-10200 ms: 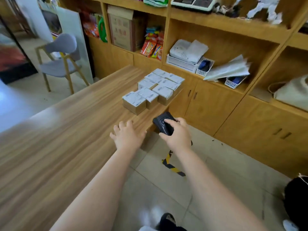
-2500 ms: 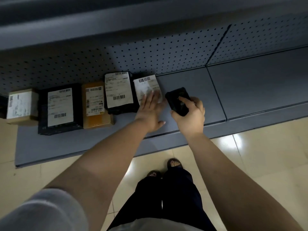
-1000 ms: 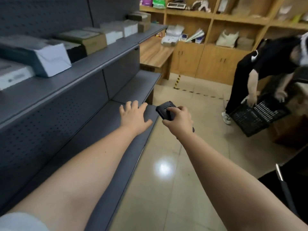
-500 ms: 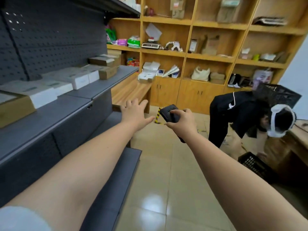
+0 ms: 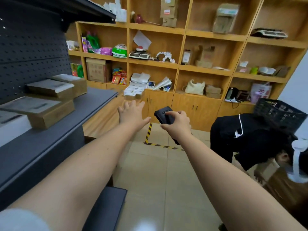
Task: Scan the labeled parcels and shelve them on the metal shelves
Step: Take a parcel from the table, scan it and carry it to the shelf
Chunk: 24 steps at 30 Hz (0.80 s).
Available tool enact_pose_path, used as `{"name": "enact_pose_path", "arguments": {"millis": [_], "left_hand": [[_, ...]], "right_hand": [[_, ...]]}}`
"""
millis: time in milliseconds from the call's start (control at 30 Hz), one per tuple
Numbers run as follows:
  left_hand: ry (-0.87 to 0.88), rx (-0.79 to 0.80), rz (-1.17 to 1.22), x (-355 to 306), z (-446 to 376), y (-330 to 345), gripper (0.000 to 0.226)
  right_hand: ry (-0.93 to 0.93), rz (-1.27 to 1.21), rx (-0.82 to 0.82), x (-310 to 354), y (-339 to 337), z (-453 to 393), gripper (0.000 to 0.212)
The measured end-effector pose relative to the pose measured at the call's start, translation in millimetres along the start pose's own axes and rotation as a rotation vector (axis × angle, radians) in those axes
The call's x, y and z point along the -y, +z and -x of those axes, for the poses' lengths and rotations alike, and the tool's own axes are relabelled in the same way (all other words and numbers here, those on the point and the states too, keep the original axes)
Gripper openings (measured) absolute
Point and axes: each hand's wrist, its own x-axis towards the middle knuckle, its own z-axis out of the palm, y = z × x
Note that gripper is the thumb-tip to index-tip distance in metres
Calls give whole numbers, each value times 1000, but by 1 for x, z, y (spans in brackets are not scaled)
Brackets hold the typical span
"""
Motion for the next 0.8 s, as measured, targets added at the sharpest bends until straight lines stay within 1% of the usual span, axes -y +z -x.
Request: {"name": "enact_pose_path", "arguments": {"millis": [133, 233, 333, 500, 700, 800], "left_hand": [[-52, -34, 6, -9, -96, 40, 73], [-127, -15, -6, -8, -162, 68, 74], [-207, -2, -12, -3, -228, 94, 74], [-323, 17, -35, 3, -325, 152, 78], [-344, 16, -26, 36, -457, 234, 80], [-374, 44, 19, 54, -529, 275, 82]], "right_hand": [[-87, -5, 3, -28, 15, -111, 53], [-146, -45, -7, -43, 27, -197, 52], [-176, -60, 47, -52, 48, -280, 51], [-211, -75, 143, -65, 114, -396, 50], [-244, -52, 193, -80, 210, -533, 50], [-203, -58, 211, -87, 249, -606, 49]]}}
